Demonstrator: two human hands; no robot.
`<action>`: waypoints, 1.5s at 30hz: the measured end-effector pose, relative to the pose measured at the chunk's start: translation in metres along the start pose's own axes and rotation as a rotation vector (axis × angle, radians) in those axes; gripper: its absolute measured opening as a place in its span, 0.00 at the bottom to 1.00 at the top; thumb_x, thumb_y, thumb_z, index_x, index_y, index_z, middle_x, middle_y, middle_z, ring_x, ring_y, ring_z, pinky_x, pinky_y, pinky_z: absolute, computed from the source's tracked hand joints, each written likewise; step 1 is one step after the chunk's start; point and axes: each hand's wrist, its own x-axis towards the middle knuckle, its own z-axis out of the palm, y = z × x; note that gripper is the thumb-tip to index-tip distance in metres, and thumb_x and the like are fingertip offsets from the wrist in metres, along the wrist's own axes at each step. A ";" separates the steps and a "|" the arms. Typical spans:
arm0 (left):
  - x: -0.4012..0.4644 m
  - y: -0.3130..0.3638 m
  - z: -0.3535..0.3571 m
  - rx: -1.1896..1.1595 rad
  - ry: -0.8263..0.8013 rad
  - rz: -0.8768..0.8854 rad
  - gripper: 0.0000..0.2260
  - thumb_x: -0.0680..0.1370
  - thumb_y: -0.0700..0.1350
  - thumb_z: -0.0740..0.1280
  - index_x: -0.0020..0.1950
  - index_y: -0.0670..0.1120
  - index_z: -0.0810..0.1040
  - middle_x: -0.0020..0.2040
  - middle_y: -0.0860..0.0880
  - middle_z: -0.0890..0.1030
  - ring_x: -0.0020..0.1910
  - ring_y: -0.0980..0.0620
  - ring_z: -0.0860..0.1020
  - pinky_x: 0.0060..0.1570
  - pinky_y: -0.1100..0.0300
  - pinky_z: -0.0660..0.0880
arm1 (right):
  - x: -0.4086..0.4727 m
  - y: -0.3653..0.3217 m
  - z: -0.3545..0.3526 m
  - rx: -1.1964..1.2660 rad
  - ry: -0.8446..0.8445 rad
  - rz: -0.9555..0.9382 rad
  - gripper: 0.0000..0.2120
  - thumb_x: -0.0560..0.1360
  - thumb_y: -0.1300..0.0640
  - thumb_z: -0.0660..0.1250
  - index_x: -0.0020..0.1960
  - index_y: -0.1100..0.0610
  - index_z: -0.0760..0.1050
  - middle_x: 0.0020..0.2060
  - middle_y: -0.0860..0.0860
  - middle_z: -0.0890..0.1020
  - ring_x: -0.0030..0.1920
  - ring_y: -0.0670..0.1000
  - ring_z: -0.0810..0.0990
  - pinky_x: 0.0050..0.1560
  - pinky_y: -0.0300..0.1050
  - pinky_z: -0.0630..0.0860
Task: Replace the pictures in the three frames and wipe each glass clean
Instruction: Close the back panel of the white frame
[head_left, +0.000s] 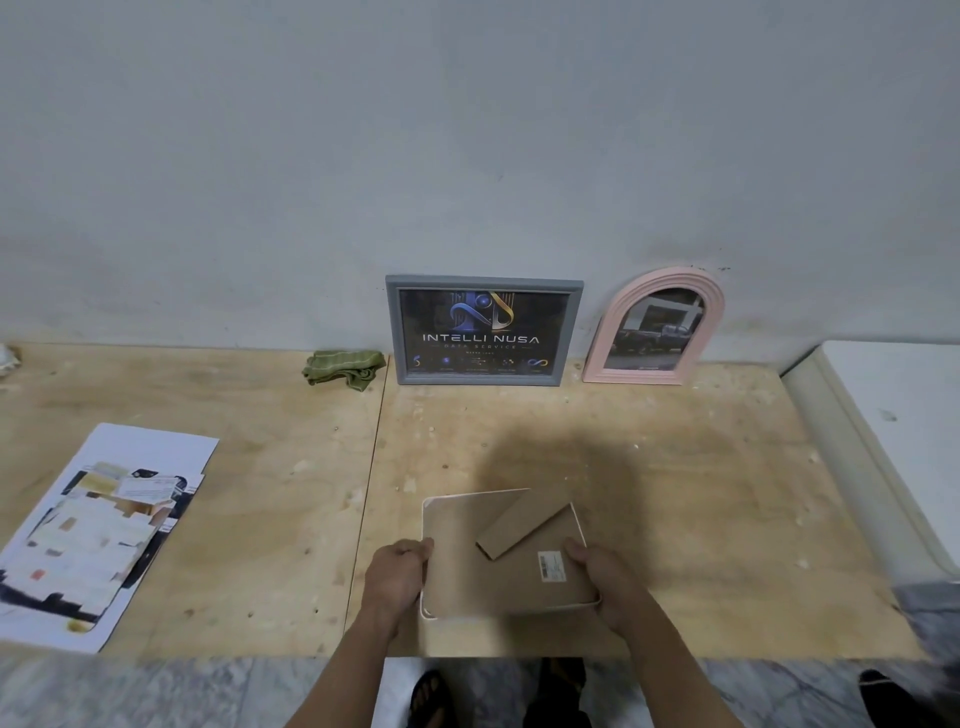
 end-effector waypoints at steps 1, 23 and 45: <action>-0.001 0.003 0.000 0.013 0.009 0.004 0.15 0.80 0.49 0.67 0.38 0.43 0.84 0.40 0.45 0.84 0.42 0.44 0.81 0.43 0.54 0.74 | -0.003 -0.001 0.002 -0.020 0.004 -0.012 0.13 0.79 0.53 0.63 0.49 0.63 0.79 0.41 0.58 0.83 0.43 0.57 0.80 0.48 0.52 0.76; -0.018 0.032 -0.040 0.085 0.132 0.107 0.19 0.81 0.54 0.62 0.41 0.43 0.82 0.43 0.43 0.83 0.45 0.41 0.80 0.44 0.53 0.72 | -0.061 -0.004 0.025 -0.135 -0.215 -0.217 0.14 0.76 0.48 0.67 0.53 0.58 0.79 0.31 0.50 0.80 0.29 0.48 0.75 0.26 0.41 0.69; -0.070 0.024 -0.044 -0.300 -0.226 0.187 0.11 0.79 0.36 0.67 0.60 0.39 0.82 0.54 0.42 0.86 0.54 0.43 0.85 0.45 0.55 0.81 | -0.082 -0.034 -0.011 -0.210 -0.378 -0.418 0.16 0.73 0.52 0.72 0.56 0.60 0.76 0.38 0.56 0.81 0.28 0.54 0.74 0.28 0.46 0.75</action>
